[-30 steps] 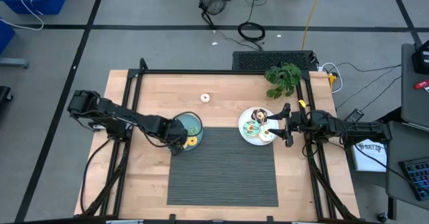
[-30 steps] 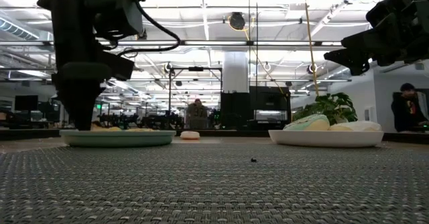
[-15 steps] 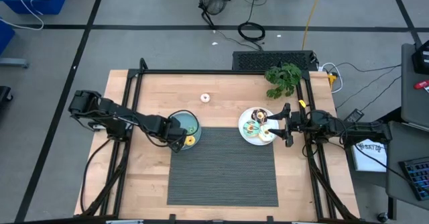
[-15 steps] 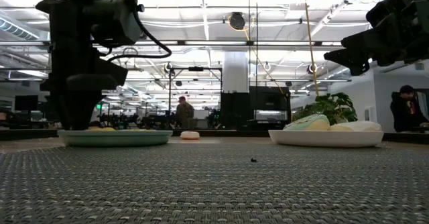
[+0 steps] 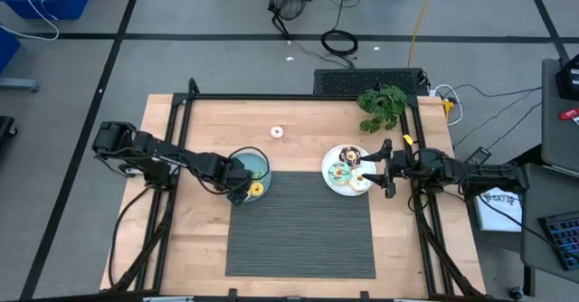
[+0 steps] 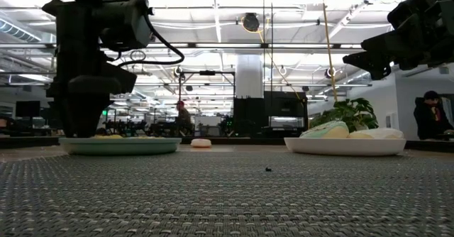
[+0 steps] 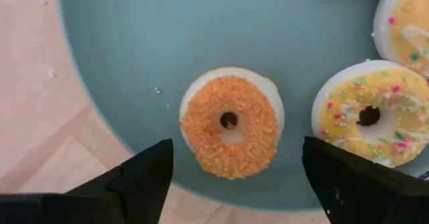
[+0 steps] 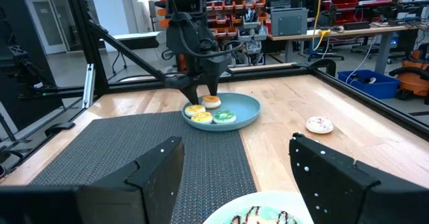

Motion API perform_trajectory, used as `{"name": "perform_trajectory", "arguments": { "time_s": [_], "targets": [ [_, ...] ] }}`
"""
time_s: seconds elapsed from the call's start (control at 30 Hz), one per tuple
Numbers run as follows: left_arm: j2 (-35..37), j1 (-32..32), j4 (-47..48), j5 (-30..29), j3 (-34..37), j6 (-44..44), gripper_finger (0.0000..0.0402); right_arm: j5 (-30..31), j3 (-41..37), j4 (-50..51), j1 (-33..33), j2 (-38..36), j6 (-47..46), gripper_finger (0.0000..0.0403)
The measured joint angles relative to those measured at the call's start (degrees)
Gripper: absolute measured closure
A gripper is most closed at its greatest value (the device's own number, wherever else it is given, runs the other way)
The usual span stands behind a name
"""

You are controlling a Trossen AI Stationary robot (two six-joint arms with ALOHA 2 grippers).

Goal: Pick & Place donuts
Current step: Put the white small donut on the blue plate

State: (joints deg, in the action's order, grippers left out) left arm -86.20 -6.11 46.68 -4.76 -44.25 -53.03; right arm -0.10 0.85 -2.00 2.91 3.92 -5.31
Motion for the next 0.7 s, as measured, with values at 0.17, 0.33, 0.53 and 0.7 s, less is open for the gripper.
{"name": "perform_trajectory", "arguments": {
  "time_s": [0.17, 0.33, 0.53, 0.7],
  "targets": [
    [0.7, 1.3, 0.4, -0.1, -0.2, 1.4, 0.0069, 0.0, 0.0, 0.0, 0.0, 0.0, 0.0, 0.0151],
    [3.3, 2.8, 0.1, -0.1, -0.3, 2.0, 0.0068, 0.0, 0.0, 0.0, 0.0, 0.0, 0.0, 0.0151],
    [8.3, 4.5, 0.1, -2.1, -0.3, 1.9, 0.0068, 0.0, 0.0, 0.0, 0.0, 0.0, 0.0, 0.0151],
    [10.6, 5.6, -0.8, -7.2, -0.3, 1.9, 0.0068, 0.0, 0.0, 0.0, 0.0, 0.0, 0.0, 0.0151]
  ]
}}
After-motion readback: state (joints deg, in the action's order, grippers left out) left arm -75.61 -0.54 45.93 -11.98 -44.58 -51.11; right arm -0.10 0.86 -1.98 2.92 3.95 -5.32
